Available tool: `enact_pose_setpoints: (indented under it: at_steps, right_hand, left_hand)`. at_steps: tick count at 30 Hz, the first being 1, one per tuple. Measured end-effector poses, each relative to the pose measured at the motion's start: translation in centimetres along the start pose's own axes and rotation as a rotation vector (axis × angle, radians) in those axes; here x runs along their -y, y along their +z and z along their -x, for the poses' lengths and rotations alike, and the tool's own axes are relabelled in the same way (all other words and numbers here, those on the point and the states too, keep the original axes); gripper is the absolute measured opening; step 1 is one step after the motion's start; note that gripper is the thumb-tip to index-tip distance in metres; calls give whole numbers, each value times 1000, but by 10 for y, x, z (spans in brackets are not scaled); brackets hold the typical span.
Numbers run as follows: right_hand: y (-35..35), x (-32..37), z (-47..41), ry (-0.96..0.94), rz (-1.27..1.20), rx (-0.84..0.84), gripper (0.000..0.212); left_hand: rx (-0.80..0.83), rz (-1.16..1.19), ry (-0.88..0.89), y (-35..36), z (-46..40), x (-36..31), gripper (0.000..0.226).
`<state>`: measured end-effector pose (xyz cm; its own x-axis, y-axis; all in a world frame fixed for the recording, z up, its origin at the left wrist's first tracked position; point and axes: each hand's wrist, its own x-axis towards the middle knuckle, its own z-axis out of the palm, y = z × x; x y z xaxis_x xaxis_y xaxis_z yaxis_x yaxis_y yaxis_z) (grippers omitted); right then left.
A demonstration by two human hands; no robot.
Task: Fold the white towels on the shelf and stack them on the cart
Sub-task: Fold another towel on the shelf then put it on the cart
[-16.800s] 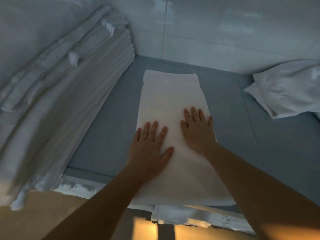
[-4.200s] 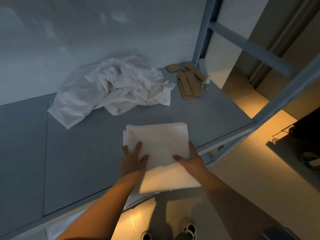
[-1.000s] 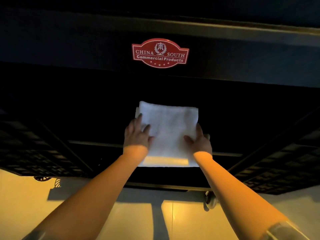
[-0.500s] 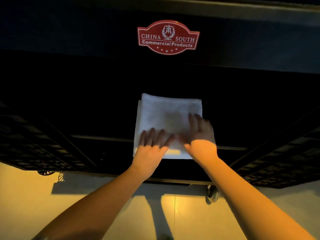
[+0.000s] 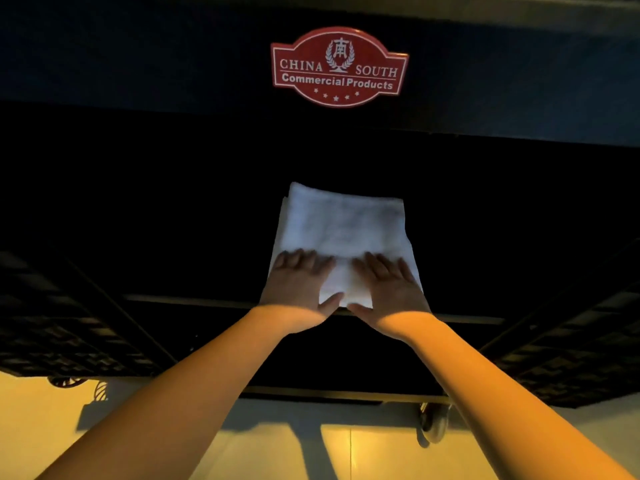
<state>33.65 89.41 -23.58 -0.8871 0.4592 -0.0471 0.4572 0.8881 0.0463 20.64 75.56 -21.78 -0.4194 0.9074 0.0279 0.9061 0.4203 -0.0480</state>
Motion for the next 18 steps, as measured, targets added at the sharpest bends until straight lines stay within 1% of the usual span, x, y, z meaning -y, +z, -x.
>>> enact_pose_setpoints:
  at_steps: [1, 3, 4, 5, 7, 8, 9, 10, 11, 12, 13, 14, 15, 16, 17, 18]
  right_hand:
    - [-3, -2, -5, -13, -82, -73, 65]
    - [-13, -4, -28, -30, -253, -211, 56]
    - [-16, -4, -43, -54, -306, -225, 49]
    - [-15, -3, -56, -100, -305, -192, 44]
    - [-1, 1, -76, -149, -183, -54, 52]
    - [8, -2, -81, -113, -136, 3, 57]
    - [15, -8, -83, -53, -105, 22, 61]
    - [20, -17, -84, 27, -79, 15, 64]
    - [22, -27, -84, 129, -56, 7, 66]
    - [20, -37, -85, 245, -19, 1, 66]
    - [17, -44, -89, 337, 50, -17, 64]
    - [13, -47, -96, 361, 123, -53, 60]
    - [10, -45, -106, 308, 150, -91, 56]
    - [7, -38, -119, 189, 102, -119, 53]
    - [6, -28, -132, 55, 11, -119, 53]
    - [5, -19, -144, -26, -69, -90, 54]
  left_hand:
    - [-116, 33, 22, -4, -5, 0, 52]
    - [-303, 137, 16, -10, -26, 1, 42]
    - [-308, 172, -7, -11, -40, 4, 40]
    - [-247, 182, -31, -9, -52, 7, 43]
    - [-7, 170, -119, 4, -66, 10, 60]
    - [80, 183, -182, 12, -68, 11, 67]
    - [120, 189, -251, 19, -70, 12, 73]
    - [125, 183, -319, 22, -71, 12, 76]
    - [103, 137, -385, 21, -72, 12, 74]
    - [50, 42, -437, 17, -75, 13, 66]
    - [-44, -73, -448, 11, -80, 15, 53]
    - [-162, -150, -416, 6, -87, 16, 41]
    - [-249, -153, -335, 4, -96, 17, 32]
    - [-297, -101, -220, 8, -106, 17, 35]
    - [-260, -15, -126, 14, -117, 18, 46]
    - [-183, 87, -86, 19, -125, 21, 55]
